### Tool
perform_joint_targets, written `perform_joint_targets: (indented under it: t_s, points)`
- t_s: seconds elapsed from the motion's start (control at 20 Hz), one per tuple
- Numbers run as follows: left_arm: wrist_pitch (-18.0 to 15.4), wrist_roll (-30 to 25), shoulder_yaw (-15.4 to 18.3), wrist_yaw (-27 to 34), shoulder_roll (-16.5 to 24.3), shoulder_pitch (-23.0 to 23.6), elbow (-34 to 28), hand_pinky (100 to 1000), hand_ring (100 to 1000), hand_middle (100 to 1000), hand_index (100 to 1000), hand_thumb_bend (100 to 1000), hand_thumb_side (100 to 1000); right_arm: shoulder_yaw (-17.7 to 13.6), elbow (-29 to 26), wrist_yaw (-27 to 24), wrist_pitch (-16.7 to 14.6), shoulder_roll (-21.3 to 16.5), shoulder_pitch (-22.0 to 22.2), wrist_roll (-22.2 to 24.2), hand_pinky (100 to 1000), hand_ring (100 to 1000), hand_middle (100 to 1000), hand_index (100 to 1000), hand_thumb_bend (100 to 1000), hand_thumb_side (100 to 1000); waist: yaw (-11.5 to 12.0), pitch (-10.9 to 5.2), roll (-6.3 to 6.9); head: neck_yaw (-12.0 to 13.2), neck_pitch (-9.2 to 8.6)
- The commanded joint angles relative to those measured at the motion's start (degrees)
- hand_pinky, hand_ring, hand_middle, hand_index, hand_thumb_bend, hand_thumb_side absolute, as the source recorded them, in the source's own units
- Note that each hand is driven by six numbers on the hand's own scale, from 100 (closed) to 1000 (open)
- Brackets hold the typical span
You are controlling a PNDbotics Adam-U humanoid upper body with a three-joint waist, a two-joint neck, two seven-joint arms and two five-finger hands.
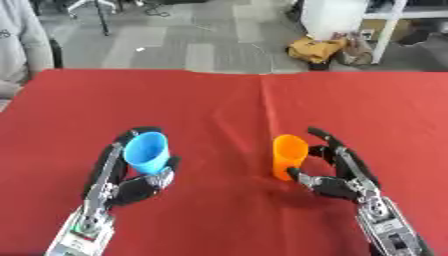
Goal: Pour the contents of one cup into another cup.
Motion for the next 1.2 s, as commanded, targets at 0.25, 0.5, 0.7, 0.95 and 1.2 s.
perform_joint_targets:
  t_s: [0.25, 0.5, 0.7, 0.95, 1.2]
  points:
    - [0.06, -0.25, -0.17, 0.51, 0.2, -0.51, -1.69, 545, 496, 500, 736, 393, 100, 1.11, 2.18, -0.04, -0.59, -0.98, -2.57, 1.31, 844, 714, 956, 938, 519, 176, 0.2, -1.19, 0.07, -0.44, -0.36]
    - [0.09, -0.3, -0.26, 0.6, 0.09, -0.48, -1.81, 545, 496, 500, 736, 391, 100, 1.91, 4.16, -0.48, -0.92, -1.03, -4.05, 2.15, 841, 711, 953, 939, 519, 175, 0.39, -1.27, 0.11, -0.86, -0.45]
    - [0.09, -0.32, -0.32, 0.67, 0.03, -0.47, -1.94, 546, 496, 500, 736, 390, 100, 2.42, 5.5, -0.62, -1.15, -0.82, -5.21, 2.65, 839, 708, 950, 940, 520, 175, 0.56, -1.32, 0.19, -1.11, -0.46]
    - [0.14, -0.33, -0.41, 0.77, -0.07, -0.45, -2.06, 547, 497, 500, 736, 386, 100, 2.86, 7.16, -0.43, -1.35, -0.42, -6.69, 3.11, 829, 688, 930, 929, 517, 171, 0.8, -1.38, 0.27, -1.36, -0.42]
    - [0.14, -0.42, -0.55, 0.86, -0.2, -0.45, -2.24, 548, 497, 500, 736, 385, 100, 3.49, 9.25, -0.09, -1.43, -0.04, -7.92, 3.02, 809, 644, 897, 911, 525, 179, 1.05, -1.44, 0.28, -1.77, -0.45]
